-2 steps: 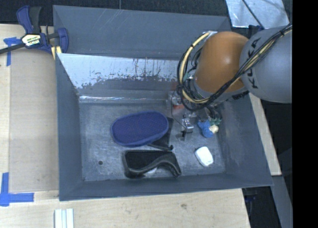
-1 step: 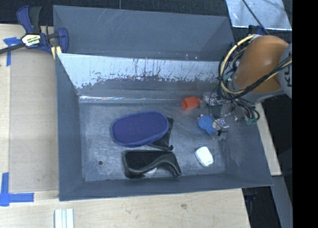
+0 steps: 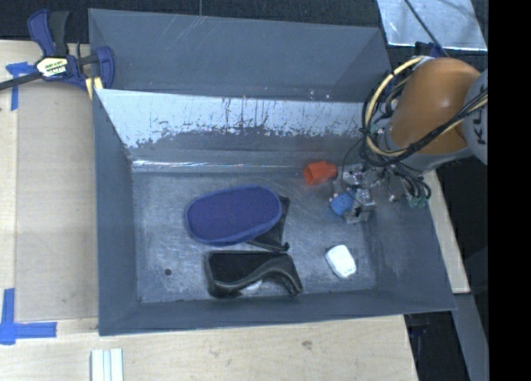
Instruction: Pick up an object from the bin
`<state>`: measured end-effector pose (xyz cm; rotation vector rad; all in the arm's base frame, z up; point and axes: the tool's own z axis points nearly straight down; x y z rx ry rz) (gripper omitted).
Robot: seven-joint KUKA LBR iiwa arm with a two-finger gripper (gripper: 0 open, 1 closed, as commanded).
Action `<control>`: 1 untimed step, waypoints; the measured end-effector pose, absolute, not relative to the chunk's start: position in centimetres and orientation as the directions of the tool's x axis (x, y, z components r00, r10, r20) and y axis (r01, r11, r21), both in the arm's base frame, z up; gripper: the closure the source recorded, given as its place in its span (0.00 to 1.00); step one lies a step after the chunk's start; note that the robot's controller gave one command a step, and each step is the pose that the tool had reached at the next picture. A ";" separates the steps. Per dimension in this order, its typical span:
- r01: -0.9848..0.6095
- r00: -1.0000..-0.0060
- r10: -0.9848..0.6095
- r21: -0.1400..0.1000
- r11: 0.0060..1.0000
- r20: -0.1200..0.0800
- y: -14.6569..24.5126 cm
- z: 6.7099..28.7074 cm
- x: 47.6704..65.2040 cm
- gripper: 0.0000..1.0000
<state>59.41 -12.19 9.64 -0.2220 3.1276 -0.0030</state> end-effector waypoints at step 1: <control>-0.125 -0.992 -0.125 -0.005 0.992 -0.013 -13.0 23.0 61.5 1.00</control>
Offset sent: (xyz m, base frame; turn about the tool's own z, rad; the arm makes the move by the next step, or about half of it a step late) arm 0.0179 -0.0075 0.1272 0.0140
